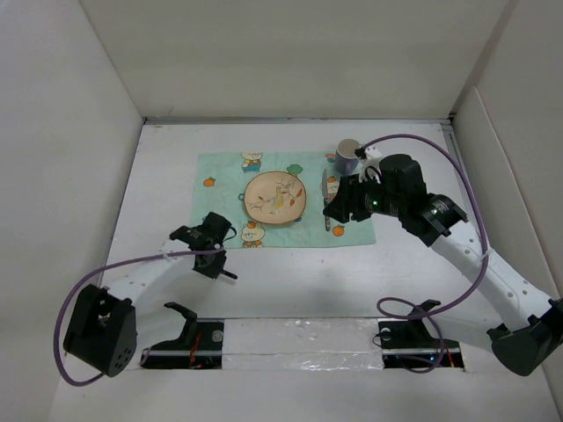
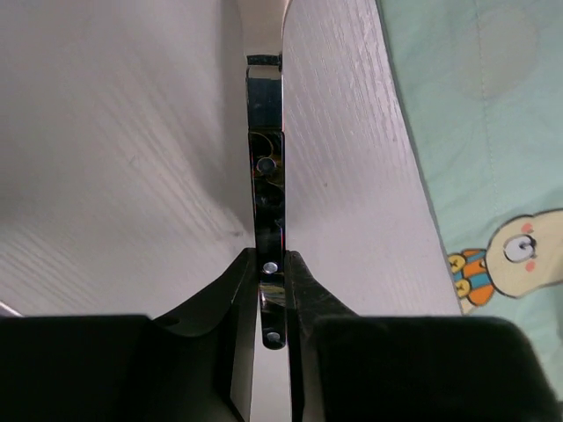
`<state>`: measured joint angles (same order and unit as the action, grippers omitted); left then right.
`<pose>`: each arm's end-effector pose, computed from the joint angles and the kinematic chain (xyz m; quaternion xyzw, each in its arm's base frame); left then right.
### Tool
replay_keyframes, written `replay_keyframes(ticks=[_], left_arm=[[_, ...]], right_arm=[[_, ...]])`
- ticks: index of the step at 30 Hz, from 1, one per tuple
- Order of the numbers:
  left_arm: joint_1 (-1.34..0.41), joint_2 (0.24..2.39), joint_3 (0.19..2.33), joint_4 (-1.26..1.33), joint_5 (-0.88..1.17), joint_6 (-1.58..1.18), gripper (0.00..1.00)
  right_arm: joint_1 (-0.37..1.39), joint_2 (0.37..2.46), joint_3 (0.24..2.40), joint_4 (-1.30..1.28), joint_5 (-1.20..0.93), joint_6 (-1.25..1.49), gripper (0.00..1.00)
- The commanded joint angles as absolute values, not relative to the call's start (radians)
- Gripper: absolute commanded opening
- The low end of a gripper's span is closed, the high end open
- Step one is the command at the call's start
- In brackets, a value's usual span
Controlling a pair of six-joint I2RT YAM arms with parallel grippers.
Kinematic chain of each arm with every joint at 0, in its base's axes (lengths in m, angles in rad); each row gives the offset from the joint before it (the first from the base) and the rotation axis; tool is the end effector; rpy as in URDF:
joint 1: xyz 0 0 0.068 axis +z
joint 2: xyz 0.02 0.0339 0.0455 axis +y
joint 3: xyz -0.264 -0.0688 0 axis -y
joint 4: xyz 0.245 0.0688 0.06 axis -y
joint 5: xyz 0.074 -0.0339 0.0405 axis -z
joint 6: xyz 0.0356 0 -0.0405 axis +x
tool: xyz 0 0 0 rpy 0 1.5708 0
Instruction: Set the dinner table for one person
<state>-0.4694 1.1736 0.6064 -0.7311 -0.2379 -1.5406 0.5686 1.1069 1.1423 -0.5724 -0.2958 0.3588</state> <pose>0.1697 -0.0766 0.1713 -0.5159 0.8377 -0.0508 0.1715 0.1945 0.1366 0.3630 -0.1625 0.8475 0.3332 0.3799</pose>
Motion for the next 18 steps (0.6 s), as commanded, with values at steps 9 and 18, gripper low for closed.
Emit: replay_keyframes(ticks=[9, 18], left_arm=[[-0.471, 1.102, 1.061, -1.021, -0.512, -1.246, 0.00], [-0.471, 1.469, 1.310, -0.847, -0.588, -0.657, 0.00]], right_arm=[[0.563, 1.114, 1.155, -0.548, -0.322, 0.347, 0.58], [0.551, 1.092, 1.106, -0.523, -0.226, 0.348, 0.10]])
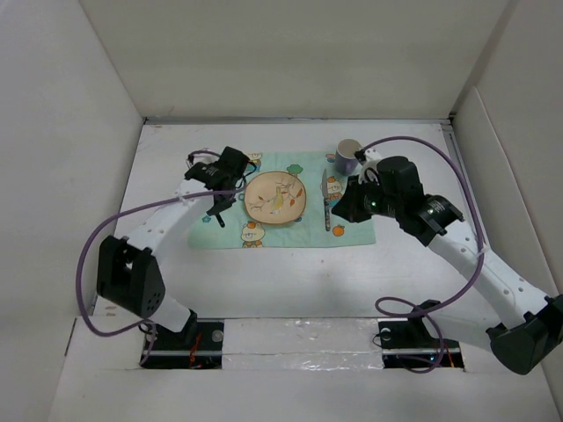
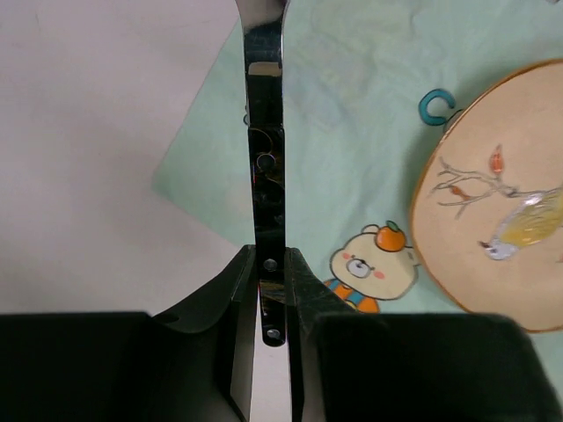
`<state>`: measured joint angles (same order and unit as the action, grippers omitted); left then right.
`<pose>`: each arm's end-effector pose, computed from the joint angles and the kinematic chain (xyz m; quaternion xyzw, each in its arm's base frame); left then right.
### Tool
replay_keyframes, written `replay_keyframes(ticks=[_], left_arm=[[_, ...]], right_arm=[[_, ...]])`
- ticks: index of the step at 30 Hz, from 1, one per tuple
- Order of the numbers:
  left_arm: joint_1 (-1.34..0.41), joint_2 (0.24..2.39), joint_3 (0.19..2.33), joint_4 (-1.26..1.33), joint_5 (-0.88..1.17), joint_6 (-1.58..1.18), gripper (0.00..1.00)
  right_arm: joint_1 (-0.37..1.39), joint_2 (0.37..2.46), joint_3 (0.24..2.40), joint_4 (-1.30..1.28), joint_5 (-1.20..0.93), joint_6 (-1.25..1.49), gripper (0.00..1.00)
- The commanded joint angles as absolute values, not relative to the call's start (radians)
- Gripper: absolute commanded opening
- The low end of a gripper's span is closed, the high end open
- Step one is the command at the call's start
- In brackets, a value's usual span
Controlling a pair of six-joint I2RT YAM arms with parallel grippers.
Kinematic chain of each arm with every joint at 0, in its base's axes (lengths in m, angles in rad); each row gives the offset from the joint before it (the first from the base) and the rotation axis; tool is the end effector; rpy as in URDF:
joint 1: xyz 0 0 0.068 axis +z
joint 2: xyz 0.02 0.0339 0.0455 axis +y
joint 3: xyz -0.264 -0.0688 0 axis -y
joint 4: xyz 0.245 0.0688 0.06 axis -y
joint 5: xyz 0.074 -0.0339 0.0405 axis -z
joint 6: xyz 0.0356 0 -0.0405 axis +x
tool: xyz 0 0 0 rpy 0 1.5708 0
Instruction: Set the dinner table for one person
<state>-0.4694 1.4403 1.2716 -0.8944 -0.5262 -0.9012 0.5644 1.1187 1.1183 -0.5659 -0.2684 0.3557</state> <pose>0.2651 -0.1144 0.3017 -0.2640 0.8990 0.0414 0.3471 0.1987 0.1369 0.3528 -0.1545 0.8572 0.3169 0.3754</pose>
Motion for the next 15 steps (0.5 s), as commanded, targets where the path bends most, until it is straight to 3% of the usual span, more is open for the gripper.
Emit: replay_keyframes(ticks=[1, 4, 6, 9, 12, 15], left_arm=[[-0.471, 1.474, 1.313, -0.813, -0.578, -0.591, 0.00], [-0.471, 1.470, 1.298, -0.674, -0.543, -0.499, 0.00], [-0.471, 1.476, 1.276, -0.624, -0.561, -0.437, 0.00], [-0.471, 1.503, 1.250, -0.559, -0.522, -0.381, 0.00], [-0.471, 1.529, 1.218, -0.493, -0.466, -0.339, 0.00], [-0.471, 1.539, 1.171, -0.424, -0.456, -0.321, 0.00]], right_arm=[[0.542, 1.091, 1.101, -0.519, -0.224, 0.348, 0.00], [0.531, 1.085, 1.080, -0.505, -0.210, 0.351, 0.00], [0.518, 1.080, 1.062, -0.499, -0.179, 0.364, 0.06], [0.485, 1.083, 1.026, -0.486, -0.160, 0.373, 0.37], [0.457, 1.088, 1.014, -0.506, -0.140, 0.385, 0.50], [0.437, 1.075, 0.993, -0.486, -0.130, 0.403, 0.52]])
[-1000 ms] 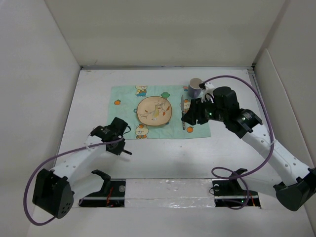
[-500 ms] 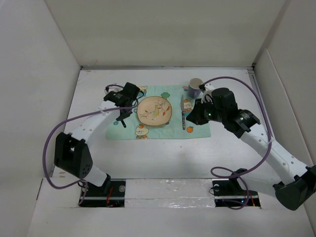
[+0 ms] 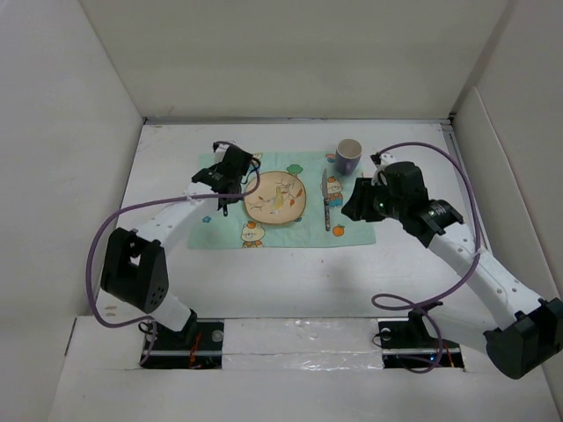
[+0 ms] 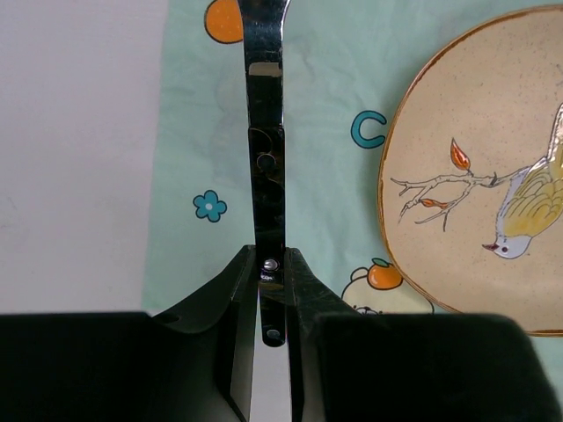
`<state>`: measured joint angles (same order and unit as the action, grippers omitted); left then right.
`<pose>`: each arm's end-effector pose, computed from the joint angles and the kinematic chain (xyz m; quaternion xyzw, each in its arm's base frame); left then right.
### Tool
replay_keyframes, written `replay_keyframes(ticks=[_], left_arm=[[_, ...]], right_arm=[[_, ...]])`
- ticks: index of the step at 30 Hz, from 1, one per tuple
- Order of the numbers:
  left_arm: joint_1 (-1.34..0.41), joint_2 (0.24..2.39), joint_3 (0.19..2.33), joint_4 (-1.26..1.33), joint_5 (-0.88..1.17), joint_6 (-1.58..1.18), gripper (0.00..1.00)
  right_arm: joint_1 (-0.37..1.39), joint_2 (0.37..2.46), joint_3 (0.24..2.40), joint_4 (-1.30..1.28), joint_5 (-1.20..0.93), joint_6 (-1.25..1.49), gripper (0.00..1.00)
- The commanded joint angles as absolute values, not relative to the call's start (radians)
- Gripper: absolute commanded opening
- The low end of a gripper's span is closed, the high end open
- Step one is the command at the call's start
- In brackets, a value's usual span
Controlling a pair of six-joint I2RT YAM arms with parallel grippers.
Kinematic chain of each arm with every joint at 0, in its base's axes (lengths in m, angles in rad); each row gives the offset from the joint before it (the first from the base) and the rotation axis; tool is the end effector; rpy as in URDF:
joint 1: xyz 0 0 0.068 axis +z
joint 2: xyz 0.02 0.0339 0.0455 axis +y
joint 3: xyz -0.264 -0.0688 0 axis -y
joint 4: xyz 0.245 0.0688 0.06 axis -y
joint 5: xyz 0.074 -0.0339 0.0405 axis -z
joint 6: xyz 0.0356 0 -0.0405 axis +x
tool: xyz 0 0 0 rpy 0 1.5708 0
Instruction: Set the dinner table for one person
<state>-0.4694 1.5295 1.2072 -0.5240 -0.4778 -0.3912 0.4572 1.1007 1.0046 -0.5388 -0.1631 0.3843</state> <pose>0.3021 -0.1349 0.2775 -0.0483 0.9111 0.0575 0.4052 0.2109 0.1102 0.3204 -0.0691 0.8876 0.2500 0.3807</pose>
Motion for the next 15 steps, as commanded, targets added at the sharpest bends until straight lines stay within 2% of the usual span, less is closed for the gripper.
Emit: replay_keyframes(ticks=[1, 8, 15], left_arm=[[-0.471, 1.542, 1.151, -0.413, -0.456, -0.318, 0.00], [-0.419, 1.571, 1.115, -0.310, -0.356, -0.269, 0.00], [-0.419, 1.640, 1.101, -0.278, -0.342, -0.247, 0.00]], right_arm=[[0.437, 1.074, 0.980, -0.477, -0.129, 0.406, 0.52], [0.416, 1.156, 1.034, -0.504, -0.124, 0.419, 0.52], [0.407, 1.178, 1.043, -0.503, -0.098, 0.419, 0.52]])
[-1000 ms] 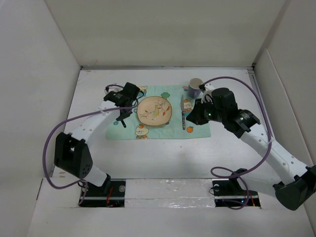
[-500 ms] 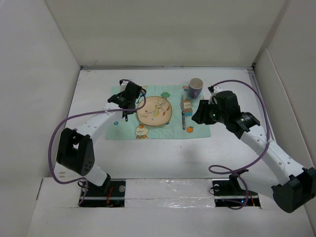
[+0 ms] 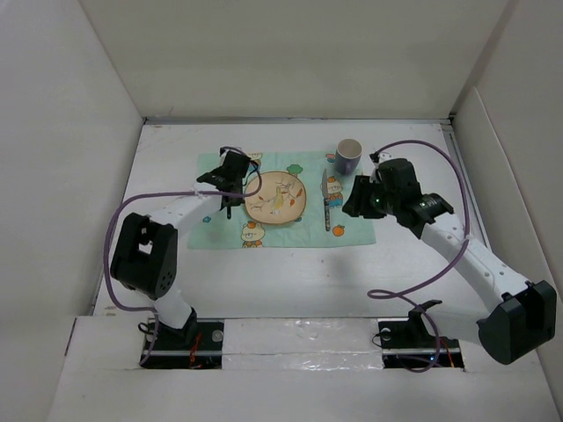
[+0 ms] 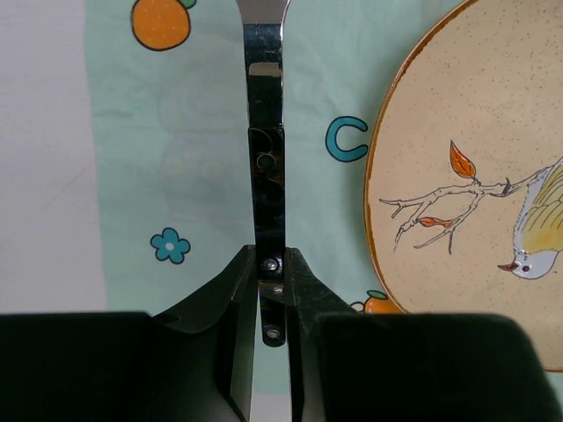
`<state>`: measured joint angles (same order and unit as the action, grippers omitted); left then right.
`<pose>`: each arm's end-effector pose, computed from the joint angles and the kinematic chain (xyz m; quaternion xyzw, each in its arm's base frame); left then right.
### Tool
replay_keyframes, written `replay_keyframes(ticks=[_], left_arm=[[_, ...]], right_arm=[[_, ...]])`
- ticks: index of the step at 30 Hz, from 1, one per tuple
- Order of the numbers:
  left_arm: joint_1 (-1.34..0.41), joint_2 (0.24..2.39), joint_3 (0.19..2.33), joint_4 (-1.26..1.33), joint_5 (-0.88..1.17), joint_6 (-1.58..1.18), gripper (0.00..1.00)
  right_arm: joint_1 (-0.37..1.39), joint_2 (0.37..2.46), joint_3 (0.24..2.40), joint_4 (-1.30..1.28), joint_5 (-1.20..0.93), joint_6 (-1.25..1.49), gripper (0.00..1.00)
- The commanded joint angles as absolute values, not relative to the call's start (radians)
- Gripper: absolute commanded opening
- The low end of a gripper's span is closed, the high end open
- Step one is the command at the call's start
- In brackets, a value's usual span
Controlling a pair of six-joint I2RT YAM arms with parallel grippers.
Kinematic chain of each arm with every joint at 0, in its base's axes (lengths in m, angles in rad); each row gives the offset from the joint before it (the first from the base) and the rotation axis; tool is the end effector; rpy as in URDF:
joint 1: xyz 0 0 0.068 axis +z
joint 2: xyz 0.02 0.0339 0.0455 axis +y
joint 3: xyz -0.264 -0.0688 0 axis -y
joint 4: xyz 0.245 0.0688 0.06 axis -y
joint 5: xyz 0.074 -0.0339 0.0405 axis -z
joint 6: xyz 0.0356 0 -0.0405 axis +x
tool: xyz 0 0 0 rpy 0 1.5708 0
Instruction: Set the dinner table for one person
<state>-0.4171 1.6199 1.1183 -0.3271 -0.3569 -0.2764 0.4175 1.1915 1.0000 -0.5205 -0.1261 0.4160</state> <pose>0.3243 -0.1301 0.2329 0.0003 0.9194 0.0343 0.3918 0.2331 0.1083 0.2996 -0.0269 0.9074 0.2206 0.3567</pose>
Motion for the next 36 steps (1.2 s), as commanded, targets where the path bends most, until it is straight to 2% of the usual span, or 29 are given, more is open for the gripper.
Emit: replay_keyframes(ticks=[1, 31, 33, 34, 36], left_arm=[[-0.419, 1.658, 1.101, -0.276, -0.342, -0.247, 0.00], [-0.419, 1.776, 1.078, -0.275, -0.406, -0.256, 0.00], [-0.419, 1.779, 1.084, -0.281, -0.425, -0.268, 0.04], [-0.419, 1.781, 1.091, -0.284, -0.434, -0.268, 0.11], [-0.419, 1.770, 1.100, -0.293, -0.443, -0.275, 0.18]], right_arm=[[0.407, 1.177, 1.040, -0.500, -0.098, 0.422, 0.52], [0.331, 1.189, 1.008, -0.511, -0.132, 0.379, 0.52], [0.331, 1.189, 1.011, -0.512, -0.133, 0.376, 0.52], [0.331, 1.189, 1.012, -0.515, -0.138, 0.376, 0.52], [0.322, 1.187, 1.014, -0.515, -0.140, 0.373, 0.52]])
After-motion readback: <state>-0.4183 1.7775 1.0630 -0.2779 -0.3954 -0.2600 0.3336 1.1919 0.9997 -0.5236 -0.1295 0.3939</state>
